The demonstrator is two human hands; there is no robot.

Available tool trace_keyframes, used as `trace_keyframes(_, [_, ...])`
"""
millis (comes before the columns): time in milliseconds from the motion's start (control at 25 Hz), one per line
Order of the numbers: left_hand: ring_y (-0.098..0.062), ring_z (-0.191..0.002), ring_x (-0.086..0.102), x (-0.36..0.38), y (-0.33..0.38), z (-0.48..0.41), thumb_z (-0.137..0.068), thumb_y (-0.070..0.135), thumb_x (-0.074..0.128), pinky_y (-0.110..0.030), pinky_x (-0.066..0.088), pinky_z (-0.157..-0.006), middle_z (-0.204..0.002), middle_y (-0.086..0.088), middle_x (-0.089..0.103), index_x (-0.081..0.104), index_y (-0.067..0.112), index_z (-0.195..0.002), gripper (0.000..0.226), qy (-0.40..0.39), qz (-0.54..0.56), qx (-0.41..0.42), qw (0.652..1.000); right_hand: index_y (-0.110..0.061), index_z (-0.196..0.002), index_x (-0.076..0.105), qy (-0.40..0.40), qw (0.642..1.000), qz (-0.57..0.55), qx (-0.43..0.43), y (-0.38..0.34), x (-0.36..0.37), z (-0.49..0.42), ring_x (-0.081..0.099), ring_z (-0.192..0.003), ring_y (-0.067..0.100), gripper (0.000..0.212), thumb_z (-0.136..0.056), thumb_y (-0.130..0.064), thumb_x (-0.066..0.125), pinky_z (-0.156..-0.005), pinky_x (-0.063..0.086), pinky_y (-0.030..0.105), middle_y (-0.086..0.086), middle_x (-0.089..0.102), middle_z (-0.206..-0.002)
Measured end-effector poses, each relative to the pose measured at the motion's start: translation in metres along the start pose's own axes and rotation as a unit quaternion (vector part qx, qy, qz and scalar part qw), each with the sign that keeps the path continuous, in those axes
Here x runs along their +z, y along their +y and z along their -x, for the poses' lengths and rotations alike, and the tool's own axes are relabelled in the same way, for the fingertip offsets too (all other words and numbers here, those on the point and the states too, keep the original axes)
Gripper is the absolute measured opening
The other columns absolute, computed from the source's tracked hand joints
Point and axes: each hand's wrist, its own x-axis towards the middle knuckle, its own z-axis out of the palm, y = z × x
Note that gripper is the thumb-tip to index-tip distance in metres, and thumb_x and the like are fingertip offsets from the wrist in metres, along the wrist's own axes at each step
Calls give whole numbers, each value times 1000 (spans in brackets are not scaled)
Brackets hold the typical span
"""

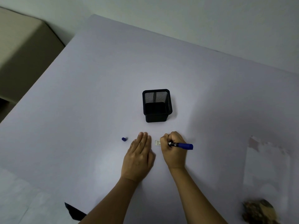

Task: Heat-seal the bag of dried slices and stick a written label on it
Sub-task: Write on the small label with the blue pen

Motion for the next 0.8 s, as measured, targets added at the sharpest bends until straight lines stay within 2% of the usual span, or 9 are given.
trace_keyframes(200, [-24,-129,45,0,0,0,-90,30,42,-41,34,-107,-134,-13,54,54,4,-128,47,2,-1,-3,1000,-12,-59,39,-9,1000,-12,12,1,0,0,45,-49,27,26,-80,-7,54,-46,46,39,15,48,-54])
trace_keyframes(360, [-23,-130,44,1,-1,0,-90,29,44,-40,33,-107,-134,-13,54,55,4,-127,46,10,-3,-2,1000,-14,-59,38,-11,1000,-13,-10,0,0,1,42,-48,19,26,-82,-22,48,-48,40,20,13,48,-53])
trace_keyframes(480, [-24,-128,46,1,0,-1,-90,29,44,-41,37,-106,-133,-13,55,55,4,-127,46,13,2,0,1000,-9,-57,41,-9,1000,-18,-8,2,1,1,43,-48,19,28,-81,-24,46,-48,39,20,13,48,-53])
trace_keyframes(560, [-25,-128,47,1,0,-2,-90,29,43,-41,40,-105,-133,-13,55,55,4,-127,46,12,8,-3,1000,-14,-58,39,-8,1000,-18,-8,3,1,0,41,-49,16,26,-81,-23,47,-48,38,18,9,46,-53])
trace_keyframes(680, [-25,-128,47,0,0,-1,-90,29,43,-40,39,-106,-133,-13,55,55,4,-127,46,11,6,-4,1000,-16,-59,36,-6,1000,-17,-2,2,1,0,41,-51,17,27,-81,-16,52,-49,39,18,8,45,-53])
trace_keyframes(800, [-25,-128,47,1,-1,0,-90,29,43,-40,36,-107,-133,-13,55,55,4,-127,46,12,3,-2,1000,-16,-59,36,-7,1000,-22,-5,2,1,1,43,-54,20,26,-81,-21,49,-48,38,18,10,47,-53])
